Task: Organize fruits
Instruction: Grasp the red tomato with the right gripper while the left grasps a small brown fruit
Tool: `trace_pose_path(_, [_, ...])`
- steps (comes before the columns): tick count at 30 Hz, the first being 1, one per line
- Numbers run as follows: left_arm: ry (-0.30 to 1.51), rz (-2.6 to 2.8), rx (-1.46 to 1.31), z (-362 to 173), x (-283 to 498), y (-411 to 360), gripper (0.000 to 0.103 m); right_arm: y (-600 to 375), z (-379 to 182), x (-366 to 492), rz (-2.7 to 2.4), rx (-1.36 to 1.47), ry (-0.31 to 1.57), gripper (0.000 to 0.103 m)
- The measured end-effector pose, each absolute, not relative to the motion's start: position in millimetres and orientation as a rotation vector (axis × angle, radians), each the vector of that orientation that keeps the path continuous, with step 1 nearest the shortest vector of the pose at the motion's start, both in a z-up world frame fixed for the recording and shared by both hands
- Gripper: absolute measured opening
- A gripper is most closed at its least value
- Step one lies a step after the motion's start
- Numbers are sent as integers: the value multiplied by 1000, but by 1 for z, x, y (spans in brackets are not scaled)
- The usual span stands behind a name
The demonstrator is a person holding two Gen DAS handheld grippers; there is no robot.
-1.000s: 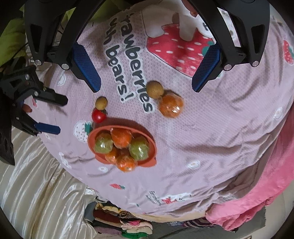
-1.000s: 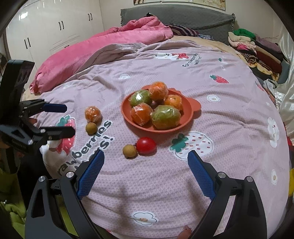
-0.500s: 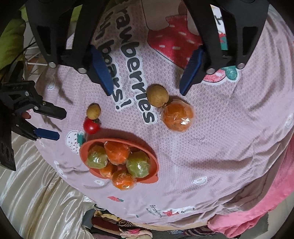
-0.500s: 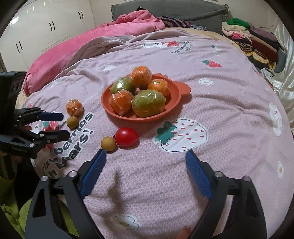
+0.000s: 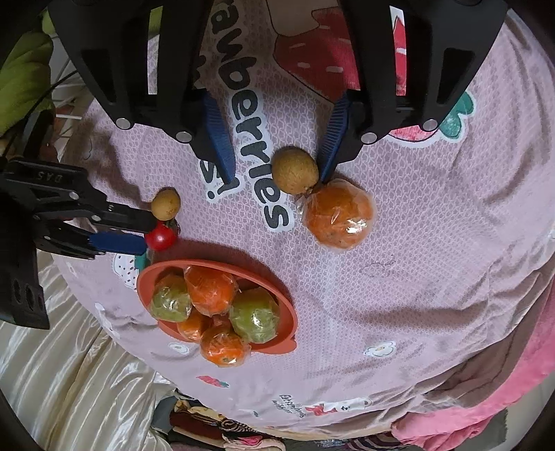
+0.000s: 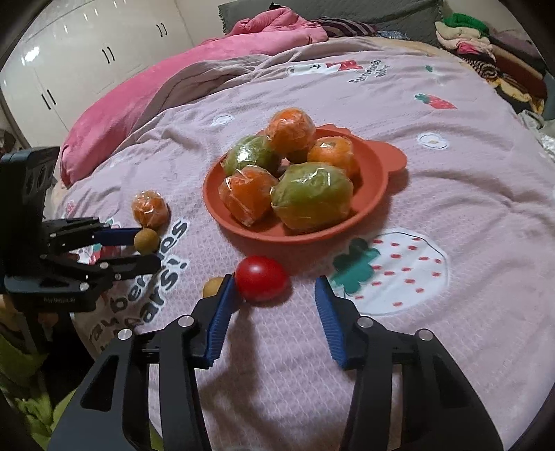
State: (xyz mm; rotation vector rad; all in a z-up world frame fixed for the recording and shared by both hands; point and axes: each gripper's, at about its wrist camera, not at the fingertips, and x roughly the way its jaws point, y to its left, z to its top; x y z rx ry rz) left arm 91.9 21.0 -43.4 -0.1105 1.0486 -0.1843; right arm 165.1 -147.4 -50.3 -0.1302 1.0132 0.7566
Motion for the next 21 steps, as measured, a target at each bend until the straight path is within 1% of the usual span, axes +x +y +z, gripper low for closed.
trace_pose_path(1, [1048,-182,-109,-44,92,21,39,-146,-51,167,762,-122,1017,45])
trace_pose_path(3, [1047,-180,-109,-44,92,21,37,-143,-52,169,782,-118,1022,41])
trace_pose_path(6, [1046,-178,-112,-44,93,21,33,-140,-53,171,797,-119,1026,38])
trace_pose_path(8, [1044,-180,-113,-45,94,21,32,-140,-54,172,805,-113,1029,36])
trace_pose_path(10, [1046,-177,-113,-46,95,21,29,-139,-55,172,825,-105,1031,31])
trace_pose_path(15, [1042,-170,-112,-46,97,23,19,-143,-55,169,829,-102,1029,31])
trace_pose_path(21, [1040,-169,-105,-45,97,22,19,-159,-48,154,799,-110,1006,30])
